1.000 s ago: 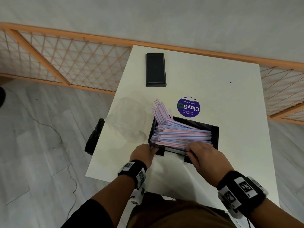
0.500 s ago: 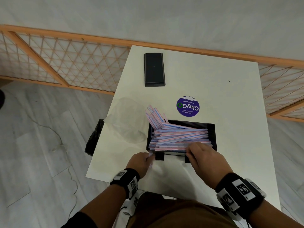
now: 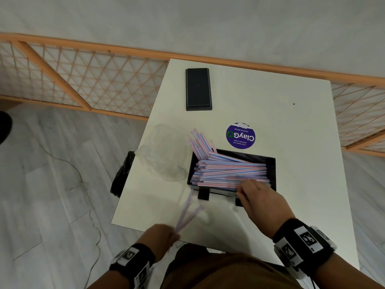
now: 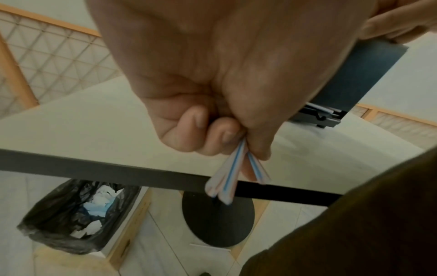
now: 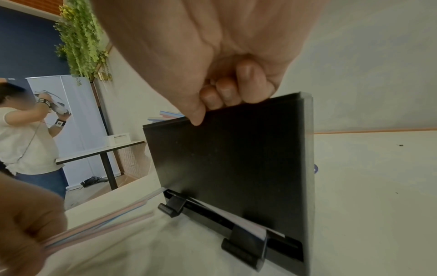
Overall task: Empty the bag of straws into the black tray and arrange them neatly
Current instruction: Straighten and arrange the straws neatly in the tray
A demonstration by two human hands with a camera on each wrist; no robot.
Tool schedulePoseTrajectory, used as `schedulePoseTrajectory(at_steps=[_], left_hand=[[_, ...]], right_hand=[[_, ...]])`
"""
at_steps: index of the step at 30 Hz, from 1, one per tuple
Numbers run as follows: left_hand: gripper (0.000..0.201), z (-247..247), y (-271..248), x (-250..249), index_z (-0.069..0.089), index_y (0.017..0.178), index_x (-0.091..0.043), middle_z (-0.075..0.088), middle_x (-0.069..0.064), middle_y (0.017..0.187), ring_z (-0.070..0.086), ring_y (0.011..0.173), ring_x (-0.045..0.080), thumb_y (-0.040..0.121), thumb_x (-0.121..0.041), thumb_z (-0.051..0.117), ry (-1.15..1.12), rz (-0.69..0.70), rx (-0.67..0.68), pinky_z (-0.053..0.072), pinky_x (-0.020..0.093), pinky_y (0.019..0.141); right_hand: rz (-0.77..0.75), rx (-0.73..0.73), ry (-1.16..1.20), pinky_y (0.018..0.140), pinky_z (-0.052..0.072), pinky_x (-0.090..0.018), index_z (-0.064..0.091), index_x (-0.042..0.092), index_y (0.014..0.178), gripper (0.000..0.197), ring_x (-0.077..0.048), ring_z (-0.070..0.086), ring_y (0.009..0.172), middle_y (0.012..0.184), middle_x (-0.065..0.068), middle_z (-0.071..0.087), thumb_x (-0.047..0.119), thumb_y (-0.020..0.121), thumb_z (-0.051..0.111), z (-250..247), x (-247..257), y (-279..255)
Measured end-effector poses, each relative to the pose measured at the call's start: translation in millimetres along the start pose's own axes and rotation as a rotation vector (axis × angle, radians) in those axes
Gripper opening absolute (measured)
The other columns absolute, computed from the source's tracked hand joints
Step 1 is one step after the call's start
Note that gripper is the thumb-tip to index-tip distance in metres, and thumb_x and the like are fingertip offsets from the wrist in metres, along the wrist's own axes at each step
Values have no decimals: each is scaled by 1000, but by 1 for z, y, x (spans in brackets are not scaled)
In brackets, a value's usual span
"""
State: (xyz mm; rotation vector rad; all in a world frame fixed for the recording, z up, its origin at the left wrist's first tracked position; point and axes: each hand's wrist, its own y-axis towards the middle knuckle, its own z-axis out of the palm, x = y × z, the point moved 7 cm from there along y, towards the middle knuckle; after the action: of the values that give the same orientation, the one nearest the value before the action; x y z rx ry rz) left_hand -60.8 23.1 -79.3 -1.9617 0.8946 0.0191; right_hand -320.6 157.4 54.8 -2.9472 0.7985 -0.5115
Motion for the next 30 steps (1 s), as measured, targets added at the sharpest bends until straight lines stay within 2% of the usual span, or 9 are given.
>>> schedulePoseTrajectory(at_steps=[6, 8, 10, 13, 16, 19, 21, 25, 30], left_hand=[[40, -18, -57, 12, 60, 79, -30, 67, -7, 89, 64, 83, 7, 102, -58, 44, 48, 23, -84, 50, 26, 79], [47, -38, -76, 5, 52, 78, -35, 60, -11, 88, 58, 81, 2, 97, -72, 31, 83, 68, -126, 49, 22, 77], [60, -63, -92, -9, 47, 78, -34, 49, -14, 79, 50, 70, -4, 86, -84, 14, 177, 137, -188, 42, 16, 66], [47, -118, -114, -47, 43, 76, -34, 35, -15, 70, 44, 57, -1, 99, -70, 23, 258, 288, -475, 32, 16, 52], [30, -159, -115, -95, 42, 80, -34, 34, -13, 77, 45, 62, 9, 106, -47, 39, 415, 427, -665, 37, 22, 56], [15, -174, -84, -146, 51, 88, -25, 47, -2, 85, 49, 65, 21, 100, -22, 44, 584, 461, -645, 48, 37, 57], [14, -181, -63, -172, 51, 97, -22, 55, 4, 90, 57, 63, 29, 92, -15, 40, 604, 393, -585, 47, 40, 52], [23, -179, -23, -206, 53, 117, -17, 62, 7, 111, 65, 91, 34, 96, -10, 48, 636, 336, -423, 44, 39, 68], [24, -179, 11, -213, 55, 123, -15, 56, 10, 121, 58, 107, 31, 102, -19, 44, 714, 383, -463, 47, 41, 82]], right_hand=[[-21, 59, 117, 62, 45, -27, 52, 29, 92, 11, -15, 56, 76, 86, 13, 58, 37, 99, 50, -7, -1, 3], [9, 52, 201, 61, 50, -27, 52, 32, 93, 8, -8, 55, 73, 83, 16, 56, 39, 98, 53, -15, -4, 0], [46, -8, 255, 60, 49, -23, 54, 34, 98, 7, -4, 56, 72, 82, 20, 55, 38, 96, 59, -27, -12, -4], [86, -78, 275, 60, 46, -20, 55, 35, 101, 9, -3, 57, 70, 85, 18, 58, 36, 95, 62, -45, -23, -9], [84, -147, 269, 60, 50, -28, 56, 33, 97, 7, -8, 57, 71, 87, 13, 58, 30, 95, 62, -64, -28, -12], [43, -212, 235, 57, 48, -28, 58, 30, 95, 6, -7, 50, 68, 86, 14, 55, 25, 95, 61, -84, -21, -15], [1, -237, 223, 57, 45, -25, 59, 28, 94, 4, -6, 48, 67, 85, 15, 53, 24, 95, 61, -94, -10, -16], [-116, -262, 208, 68, 46, -23, 63, 24, 96, 4, -9, 53, 79, 92, 12, 54, 20, 95, 63, -98, 11, -15], [-160, -200, 130, 92, 50, -30, 64, 16, 118, 27, -22, 56, 104, 119, -3, 56, 20, 91, 65, -68, 6, 7]])
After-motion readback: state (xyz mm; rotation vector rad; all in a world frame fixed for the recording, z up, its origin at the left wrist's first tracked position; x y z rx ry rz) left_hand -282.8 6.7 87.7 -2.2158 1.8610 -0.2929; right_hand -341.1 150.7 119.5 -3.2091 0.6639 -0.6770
